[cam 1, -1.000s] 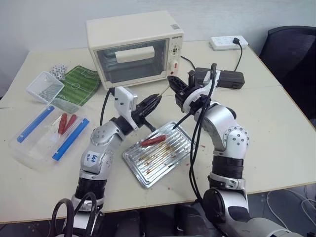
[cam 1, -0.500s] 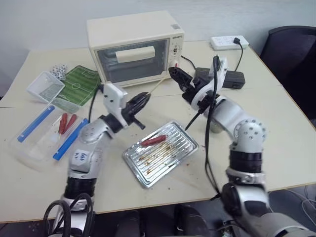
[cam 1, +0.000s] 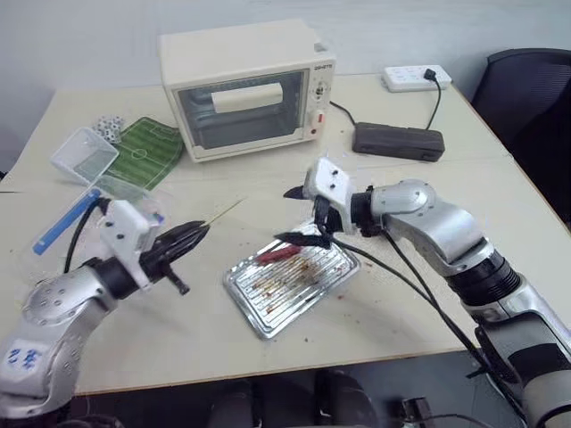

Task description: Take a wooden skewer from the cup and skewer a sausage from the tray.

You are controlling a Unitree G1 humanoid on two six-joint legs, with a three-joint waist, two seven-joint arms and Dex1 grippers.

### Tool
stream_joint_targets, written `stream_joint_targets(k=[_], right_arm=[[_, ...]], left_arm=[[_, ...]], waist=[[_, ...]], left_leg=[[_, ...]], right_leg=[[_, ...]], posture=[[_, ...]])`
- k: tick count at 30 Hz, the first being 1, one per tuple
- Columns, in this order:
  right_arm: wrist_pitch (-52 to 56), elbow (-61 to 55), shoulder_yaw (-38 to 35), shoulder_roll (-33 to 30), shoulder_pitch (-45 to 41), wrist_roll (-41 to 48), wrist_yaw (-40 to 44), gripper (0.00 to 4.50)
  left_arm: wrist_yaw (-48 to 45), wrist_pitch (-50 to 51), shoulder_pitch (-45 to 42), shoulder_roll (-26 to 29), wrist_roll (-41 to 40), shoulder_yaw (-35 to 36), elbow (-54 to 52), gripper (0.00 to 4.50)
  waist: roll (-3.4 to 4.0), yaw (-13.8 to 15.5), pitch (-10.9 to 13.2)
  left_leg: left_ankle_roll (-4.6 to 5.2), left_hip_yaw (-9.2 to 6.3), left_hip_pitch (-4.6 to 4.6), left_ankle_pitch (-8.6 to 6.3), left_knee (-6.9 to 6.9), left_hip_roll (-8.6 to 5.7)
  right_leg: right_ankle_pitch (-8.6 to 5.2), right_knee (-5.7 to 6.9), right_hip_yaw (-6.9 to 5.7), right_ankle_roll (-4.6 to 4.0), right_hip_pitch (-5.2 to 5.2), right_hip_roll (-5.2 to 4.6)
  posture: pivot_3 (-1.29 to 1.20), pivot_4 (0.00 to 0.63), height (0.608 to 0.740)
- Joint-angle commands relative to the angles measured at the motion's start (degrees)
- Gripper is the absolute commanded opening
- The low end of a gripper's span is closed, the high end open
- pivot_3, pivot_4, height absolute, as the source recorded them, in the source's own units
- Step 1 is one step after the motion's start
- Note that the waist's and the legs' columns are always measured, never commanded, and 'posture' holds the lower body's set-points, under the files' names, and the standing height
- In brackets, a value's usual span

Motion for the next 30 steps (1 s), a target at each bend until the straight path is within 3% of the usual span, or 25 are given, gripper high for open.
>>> stream_joint_targets(k=[1,5,8,16,30], right_arm=[[-3.3,-0.6,0.0,0.6,0.2,-3.7,4.9,4.48],[-4.3,-0.1,-0.6,1.6,1.0,-6.1,8.1,4.48],[-4.8,1.4,-0.9,2.8,1.6,-7.6,9.3,3.93],[-5.9,4.5,-1.3,5.3,3.3,-11.7,11.1,1.38],[-12.7,13.2,0.1,9.1,2.3,-19.7,14.0,1.38]], left_arm=[[1.3,0.5,1.5,0.4,-1.7,3.0,-4.2,0.0],[2.8,0.8,2.5,-0.1,-2.0,3.1,-5.5,0.0],[3.8,0.7,3.2,-0.5,-1.9,2.2,-6.7,0.0],[4.9,0.9,2.5,-0.2,-2.4,1.3,-7.0,0.0],[4.4,-0.1,0.1,0.5,-1.6,-1.0,-5.3,0.0]], waist=[[-0.01,0.1,0.0],[0.0,-0.1,0.0],[-0.01,-0.2,0.0],[-0.01,-0.2,0.0],[-0.02,-0.2,0.0]], left_leg=[[0.0,-0.03,0.0,0.0,0.01,-0.01],[-0.02,-0.05,0.01,-0.01,0.02,0.0],[-0.04,-0.04,0.02,-0.02,0.02,0.02],[-0.04,-0.02,0.04,-0.02,0.02,0.01],[-0.06,0.0,0.09,-0.01,0.02,0.01]], right_leg=[[0.0,-0.01,-0.04,0.0,0.03,-0.02],[0.02,-0.02,-0.05,-0.02,0.05,-0.02],[0.01,0.0,-0.06,-0.04,0.04,0.02],[0.01,0.02,-0.03,-0.05,0.04,0.01],[0.01,0.05,-0.02,-0.05,0.06,0.05]], posture=[[0.0,0.15,0.74],[0.0,0.15,0.74],[0.0,0.15,0.74],[0.0,0.15,0.74],[0.0,0.15,0.74]])
